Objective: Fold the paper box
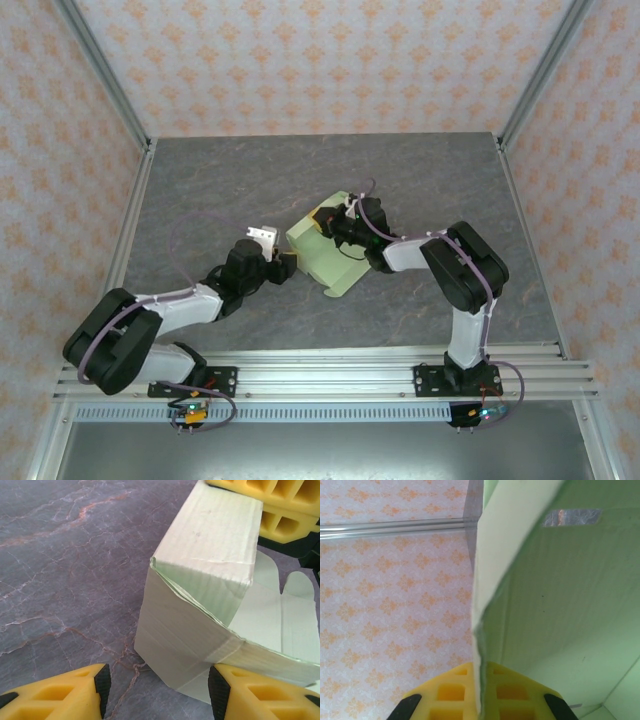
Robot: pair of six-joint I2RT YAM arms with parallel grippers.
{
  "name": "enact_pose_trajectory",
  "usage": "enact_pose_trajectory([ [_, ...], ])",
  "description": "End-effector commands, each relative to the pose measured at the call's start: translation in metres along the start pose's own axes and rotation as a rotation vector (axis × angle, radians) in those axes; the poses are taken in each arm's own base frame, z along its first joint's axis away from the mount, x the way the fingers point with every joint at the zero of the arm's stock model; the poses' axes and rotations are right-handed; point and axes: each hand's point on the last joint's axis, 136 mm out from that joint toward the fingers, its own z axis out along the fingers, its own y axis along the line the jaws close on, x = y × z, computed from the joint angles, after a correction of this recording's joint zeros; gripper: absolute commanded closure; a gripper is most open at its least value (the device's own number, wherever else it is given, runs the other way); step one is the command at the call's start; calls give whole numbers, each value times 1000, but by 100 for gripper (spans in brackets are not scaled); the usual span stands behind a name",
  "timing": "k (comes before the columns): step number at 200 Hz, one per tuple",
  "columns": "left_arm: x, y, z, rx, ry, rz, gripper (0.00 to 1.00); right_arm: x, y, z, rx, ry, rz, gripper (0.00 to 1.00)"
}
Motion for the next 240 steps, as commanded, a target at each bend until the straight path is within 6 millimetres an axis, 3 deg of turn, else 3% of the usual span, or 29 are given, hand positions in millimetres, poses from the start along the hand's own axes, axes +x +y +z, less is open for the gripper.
enact_pose_trajectory([
  [1, -22, -8, 4, 9, -73, 20, 42, 5, 1, 1, -34, -1, 1, 96],
  [67, -28, 0, -11, -28, -127, 36, 30, 7, -11, -2, -5, -8, 16, 94],
  [113, -10, 3, -26, -17, -140, 7, 22, 1, -1, 4, -14, -37, 46, 94],
  [145, -3, -3, -26, -3, -118, 28, 23, 0, 3, 5, -21, -43, 48, 94],
  [185, -10, 5, -30, -58, -146, 37, 24, 4, -1, 4, -24, -30, 62, 94],
  [240, -19, 3, -12, -72, -138, 40, 25, 14, -2, 4, -30, -16, 74, 94],
])
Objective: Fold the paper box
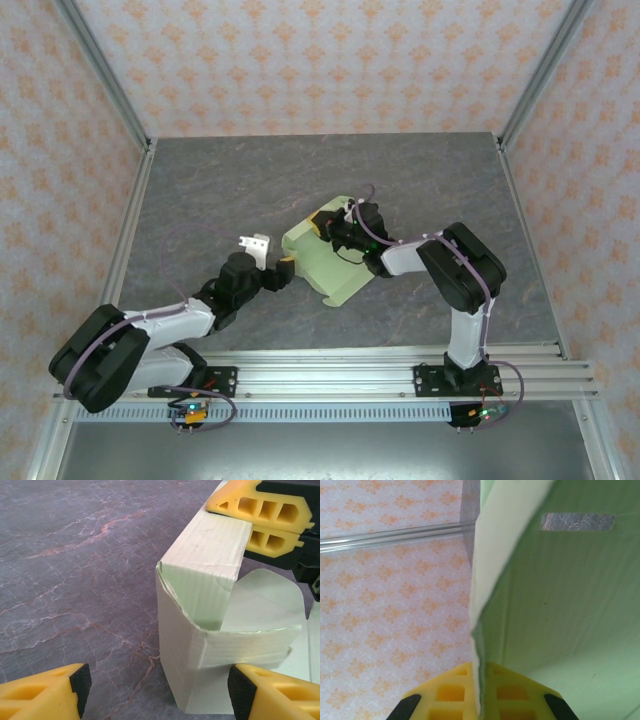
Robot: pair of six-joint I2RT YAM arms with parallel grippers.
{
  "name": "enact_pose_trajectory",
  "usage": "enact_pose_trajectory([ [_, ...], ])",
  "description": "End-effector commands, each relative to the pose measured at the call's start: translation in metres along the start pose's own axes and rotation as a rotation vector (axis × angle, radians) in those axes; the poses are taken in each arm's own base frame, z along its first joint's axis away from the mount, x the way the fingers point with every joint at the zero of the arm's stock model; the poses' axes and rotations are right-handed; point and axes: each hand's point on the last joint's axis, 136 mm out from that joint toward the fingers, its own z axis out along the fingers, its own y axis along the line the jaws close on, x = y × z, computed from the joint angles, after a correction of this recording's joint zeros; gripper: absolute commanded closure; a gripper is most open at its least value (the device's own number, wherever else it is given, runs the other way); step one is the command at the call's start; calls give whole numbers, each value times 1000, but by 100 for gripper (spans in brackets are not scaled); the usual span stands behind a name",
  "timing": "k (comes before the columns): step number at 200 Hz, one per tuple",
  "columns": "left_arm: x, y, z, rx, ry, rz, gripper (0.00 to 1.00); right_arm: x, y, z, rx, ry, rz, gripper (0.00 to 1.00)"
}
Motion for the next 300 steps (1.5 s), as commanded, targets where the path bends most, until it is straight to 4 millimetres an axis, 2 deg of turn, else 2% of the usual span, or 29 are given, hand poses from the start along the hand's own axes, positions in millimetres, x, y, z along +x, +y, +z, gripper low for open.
enact_pose_trajectory([
  [1, -19, -3, 9, -16, -49, 10, 25, 7, 3, 2, -29, 5, 6, 94],
  [41, -22, -8, 23, -6, -46, 8, 26, 13, -4, 4, -13, 15, 10, 94],
  [83, -21, -3, 24, -37, -46, 10, 27, 19, -5, 7, -15, 31, 21, 94],
  [122, -15, 30, 21, -229, -23, -6, 29, 23, -8, 9, -1, 39, 24, 94],
  [145, -17, 39, 17, -276, -43, -23, 31, 28, -8, 13, 5, 49, 19, 94],
  [183, -19, 24, 23, -187, -50, -31, 31, 32, -11, 13, 13, 49, 17, 94],
  [225, -9, 12, 32, -115, -40, -97, 30, 31, -12, 12, 4, 16, 30, 94],
  [260, -1, -12, 40, -50, -30, -91, 28, 31, -7, 14, -28, 19, 25, 93],
  [300, 1, -13, 42, -64, -22, -57, 28, 34, -6, 13, -33, 34, 26, 93],
])
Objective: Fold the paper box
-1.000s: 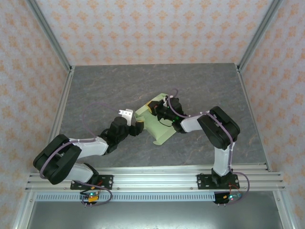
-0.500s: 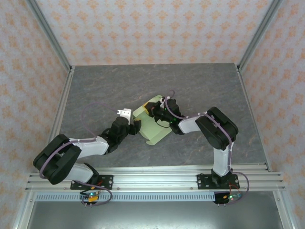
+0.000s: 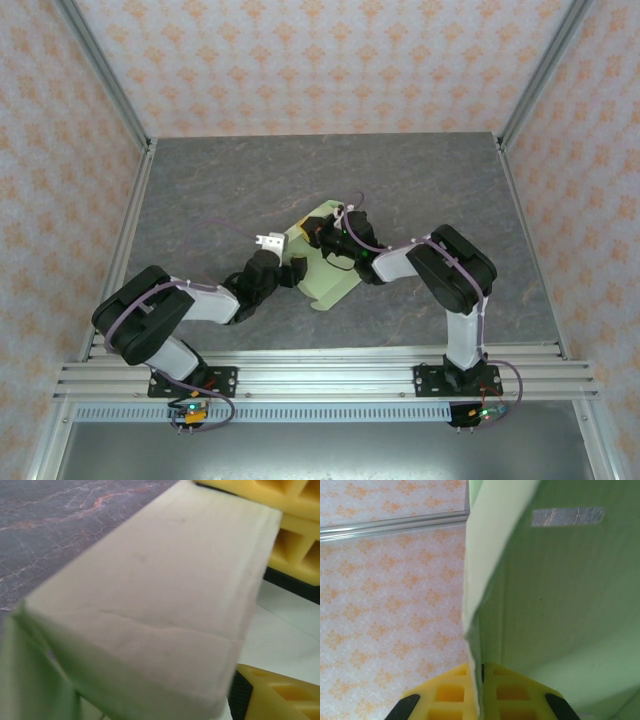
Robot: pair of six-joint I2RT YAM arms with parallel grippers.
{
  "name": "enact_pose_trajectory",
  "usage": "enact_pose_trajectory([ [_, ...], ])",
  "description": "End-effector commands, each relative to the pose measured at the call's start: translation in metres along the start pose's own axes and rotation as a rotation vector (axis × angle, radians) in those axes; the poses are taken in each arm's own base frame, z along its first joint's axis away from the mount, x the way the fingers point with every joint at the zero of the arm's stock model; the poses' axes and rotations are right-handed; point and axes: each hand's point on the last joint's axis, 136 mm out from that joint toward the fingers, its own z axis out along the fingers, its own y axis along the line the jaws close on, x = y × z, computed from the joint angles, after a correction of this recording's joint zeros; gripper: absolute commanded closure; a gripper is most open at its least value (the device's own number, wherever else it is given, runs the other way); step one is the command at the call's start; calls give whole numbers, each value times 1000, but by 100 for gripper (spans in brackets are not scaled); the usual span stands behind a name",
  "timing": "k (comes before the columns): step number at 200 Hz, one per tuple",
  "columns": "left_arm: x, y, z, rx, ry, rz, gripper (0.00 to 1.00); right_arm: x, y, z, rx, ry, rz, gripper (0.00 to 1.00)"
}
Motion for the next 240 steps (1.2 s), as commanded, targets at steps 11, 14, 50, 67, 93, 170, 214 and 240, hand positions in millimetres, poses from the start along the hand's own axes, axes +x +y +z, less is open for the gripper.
enact_pose_trajectory([
  [11, -20, -5, 3, -4, -56, 6, 29, 4, -9, -2, 0, 8, 22, 92],
  [14, -20, -5, 3, -8, -56, 7, 29, 4, -10, -3, 1, 5, 20, 92],
  [50, -18, -8, 5, 10, -45, -25, 28, 2, -17, -5, 13, -11, 27, 92],
  [67, -15, -14, -2, 61, -46, -55, 24, -1, -17, -5, 14, -20, 25, 93],
  [93, -15, -10, -27, 83, -67, -72, 10, -3, -12, -5, 6, -20, 15, 92],
  [170, -18, 30, -94, -9, -185, -22, 3, -2, -6, -2, -1, -7, -7, 92],
  [214, -14, 24, -99, 38, -180, 11, 1, -1, -7, -3, 2, -7, -5, 92],
  [240, -10, 26, -92, 18, -161, 54, 0, -3, -7, -5, 2, -20, -7, 92],
])
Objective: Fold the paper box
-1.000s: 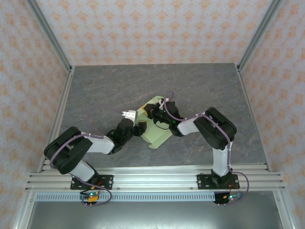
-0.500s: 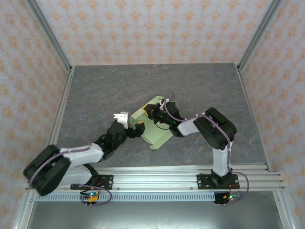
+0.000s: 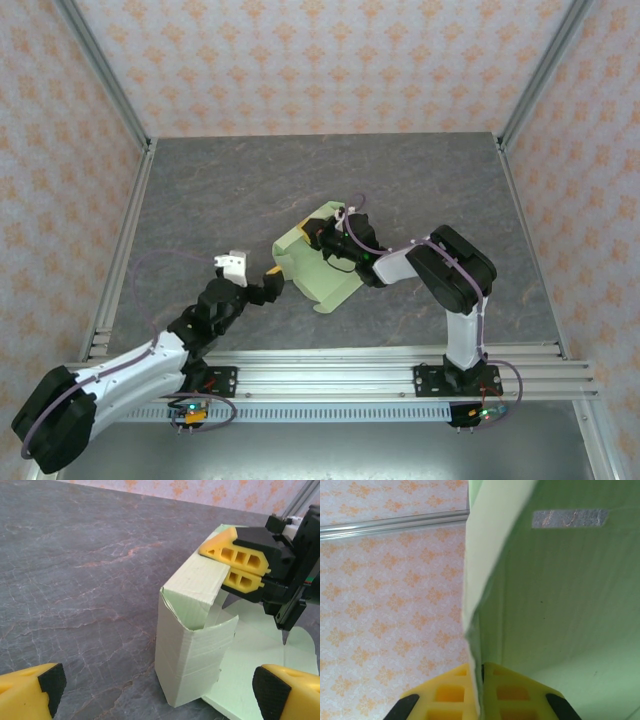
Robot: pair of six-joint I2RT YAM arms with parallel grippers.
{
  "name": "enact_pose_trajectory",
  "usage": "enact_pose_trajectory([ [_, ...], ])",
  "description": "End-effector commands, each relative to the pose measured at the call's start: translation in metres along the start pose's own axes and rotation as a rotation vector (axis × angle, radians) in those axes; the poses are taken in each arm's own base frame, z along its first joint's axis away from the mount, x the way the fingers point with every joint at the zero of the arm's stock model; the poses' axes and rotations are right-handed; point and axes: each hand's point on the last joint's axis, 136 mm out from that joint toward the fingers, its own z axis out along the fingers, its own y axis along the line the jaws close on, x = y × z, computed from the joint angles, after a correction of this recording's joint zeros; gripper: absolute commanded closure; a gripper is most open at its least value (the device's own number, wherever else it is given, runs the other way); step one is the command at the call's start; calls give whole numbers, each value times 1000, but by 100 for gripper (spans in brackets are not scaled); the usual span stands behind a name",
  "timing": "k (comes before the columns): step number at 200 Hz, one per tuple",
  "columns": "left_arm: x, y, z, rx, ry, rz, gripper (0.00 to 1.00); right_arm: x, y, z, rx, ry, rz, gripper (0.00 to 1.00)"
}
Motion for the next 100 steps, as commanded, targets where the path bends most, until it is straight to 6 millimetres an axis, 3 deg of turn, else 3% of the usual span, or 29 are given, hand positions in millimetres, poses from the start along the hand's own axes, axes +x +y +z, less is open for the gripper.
enact_pose_trajectory([
  [1, 10, 0, 4, -7, 32, 68, 0, -4, -4, -2, 11, -18, -3, 92],
  [25, 11, -11, 17, 21, 85, 123, 1, -3, -3, -3, 6, -16, -3, 92],
  [63, 14, -33, 47, 82, 121, 145, 11, -2, 1, -4, -4, -15, -2, 93],
  [74, 8, -38, 53, 94, 111, 146, 22, -2, -1, -5, -2, -21, 0, 93],
  [83, 4, -42, 57, 100, 108, 152, 38, -2, -2, -6, 1, -23, 2, 93],
  [100, 0, -47, 65, 103, 107, 153, 45, -2, -3, -5, -2, -22, 7, 93],
])
